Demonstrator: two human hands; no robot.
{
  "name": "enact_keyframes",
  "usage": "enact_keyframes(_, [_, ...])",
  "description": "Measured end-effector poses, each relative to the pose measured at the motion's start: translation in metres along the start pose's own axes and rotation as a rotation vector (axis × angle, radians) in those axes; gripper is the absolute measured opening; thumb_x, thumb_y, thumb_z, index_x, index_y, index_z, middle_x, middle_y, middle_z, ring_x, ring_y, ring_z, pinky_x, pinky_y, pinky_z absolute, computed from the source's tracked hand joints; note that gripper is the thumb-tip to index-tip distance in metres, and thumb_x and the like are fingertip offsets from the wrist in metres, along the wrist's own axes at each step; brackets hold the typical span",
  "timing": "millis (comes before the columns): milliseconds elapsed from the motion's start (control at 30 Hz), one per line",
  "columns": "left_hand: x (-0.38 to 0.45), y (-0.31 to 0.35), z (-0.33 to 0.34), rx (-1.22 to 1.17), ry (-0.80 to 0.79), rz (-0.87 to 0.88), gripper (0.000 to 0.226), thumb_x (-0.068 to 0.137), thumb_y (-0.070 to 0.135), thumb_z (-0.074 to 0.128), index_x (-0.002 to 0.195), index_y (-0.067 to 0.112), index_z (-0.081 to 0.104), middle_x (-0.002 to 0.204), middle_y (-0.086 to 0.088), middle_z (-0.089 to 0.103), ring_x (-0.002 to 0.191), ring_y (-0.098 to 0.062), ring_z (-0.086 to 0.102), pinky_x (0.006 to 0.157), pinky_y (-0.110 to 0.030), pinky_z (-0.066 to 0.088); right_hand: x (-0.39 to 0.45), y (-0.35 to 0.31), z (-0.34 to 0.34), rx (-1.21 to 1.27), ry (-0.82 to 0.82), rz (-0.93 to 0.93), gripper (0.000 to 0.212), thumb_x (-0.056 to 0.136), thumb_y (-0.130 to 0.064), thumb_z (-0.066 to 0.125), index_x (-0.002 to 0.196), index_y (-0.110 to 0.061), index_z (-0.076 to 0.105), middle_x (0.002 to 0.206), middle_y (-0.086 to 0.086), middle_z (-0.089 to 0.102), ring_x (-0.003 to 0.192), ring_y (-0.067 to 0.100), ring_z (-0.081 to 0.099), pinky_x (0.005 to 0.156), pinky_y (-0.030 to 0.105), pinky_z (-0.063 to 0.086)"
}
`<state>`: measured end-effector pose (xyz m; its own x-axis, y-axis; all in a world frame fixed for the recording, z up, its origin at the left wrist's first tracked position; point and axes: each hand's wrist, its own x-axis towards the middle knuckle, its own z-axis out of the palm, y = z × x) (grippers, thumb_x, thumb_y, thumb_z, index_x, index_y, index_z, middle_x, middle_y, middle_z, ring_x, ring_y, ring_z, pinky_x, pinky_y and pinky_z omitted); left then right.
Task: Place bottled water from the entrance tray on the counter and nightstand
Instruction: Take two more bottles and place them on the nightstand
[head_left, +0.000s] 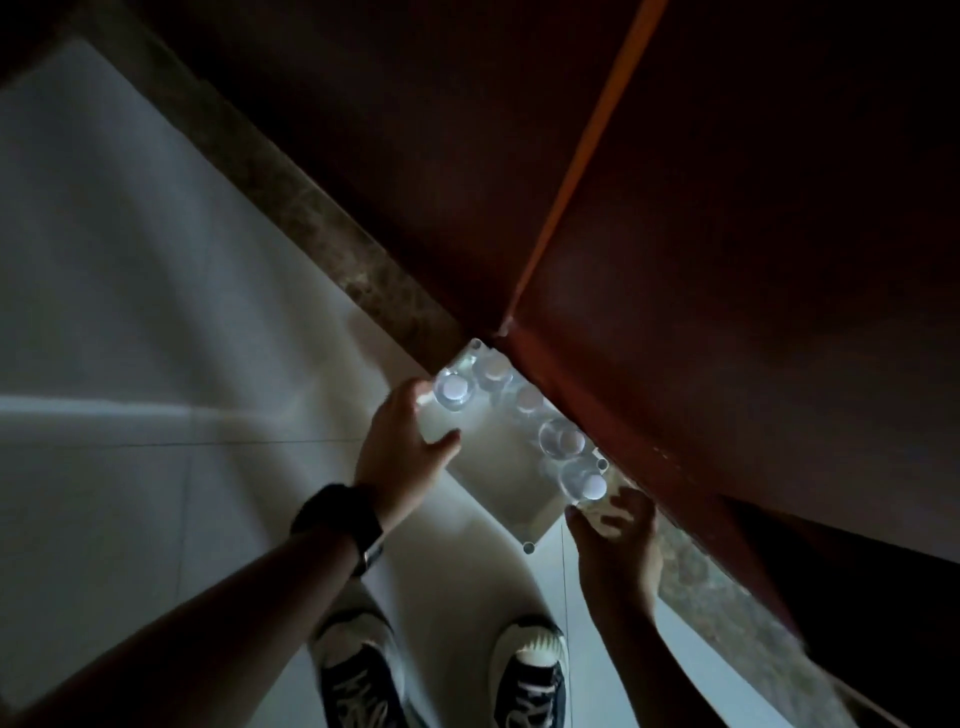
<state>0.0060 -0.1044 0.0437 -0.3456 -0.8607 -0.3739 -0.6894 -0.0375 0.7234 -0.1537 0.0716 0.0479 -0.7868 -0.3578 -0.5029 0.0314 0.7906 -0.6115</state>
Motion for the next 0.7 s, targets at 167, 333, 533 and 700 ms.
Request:
enact_keyframes(167, [0.062, -0.061, 0.074, 0.046, 0.023, 0.178, 0.076, 0.064, 0.016, 0.086, 0.131, 0.015, 0.051, 0.123, -0.002, 0.061, 0.113, -0.027, 0.054, 0.096, -0.029, 0.043, 0.062, 0.077, 0.058, 0.063, 0.039, -0.057, 0.076, 0.064, -0.005, 0.089, 0.129, -0.024, 0.055, 0.124, -0.002, 0.064, 0.100, 0.016, 0.066, 0.073, 0.017, 0.051])
enact_keyframes(333, [0.089, -0.108, 0.098, -0.008, 0.124, 0.163, 0.061, 0.063, 0.027, 0.089, 0.115, 0.022, 0.057, 0.109, 0.001, 0.067, 0.104, -0.022, 0.062, 0.089, -0.036, 0.052, 0.087, 0.099, 0.082, -0.005, 0.103, -0.166, 0.074, 0.059, -0.024, 0.094, 0.125, -0.023, 0.060, 0.106, -0.020, 0.060, 0.108, 0.018, 0.056, 0.092, 0.031, 0.045])
enact_keyframes(533, [0.072, -0.094, 0.081, 0.061, 0.145, 0.224, 0.055, 0.060, 0.028, 0.089, 0.108, 0.017, 0.064, 0.099, 0.000, 0.072, 0.094, -0.025, 0.066, 0.080, -0.027, 0.051, 0.069, 0.090, 0.074, -0.043, 0.161, -0.129, 0.070, 0.059, -0.043, 0.091, 0.119, -0.022, 0.061, 0.113, -0.004, 0.069, 0.107, 0.023, 0.064, 0.091, 0.039, 0.050])
enact_keyframes(700, [0.011, -0.012, 0.006, -0.247, -0.105, 0.166, 0.052, 0.062, 0.029, 0.088, 0.107, 0.023, 0.064, 0.098, 0.001, 0.075, 0.092, -0.020, 0.071, 0.084, -0.046, 0.056, 0.000, -0.001, 0.011, 0.108, 0.097, -0.177, 0.058, 0.063, -0.028, 0.093, 0.110, -0.023, 0.059, 0.094, -0.012, 0.069, 0.086, 0.012, 0.067, 0.079, 0.027, 0.049])
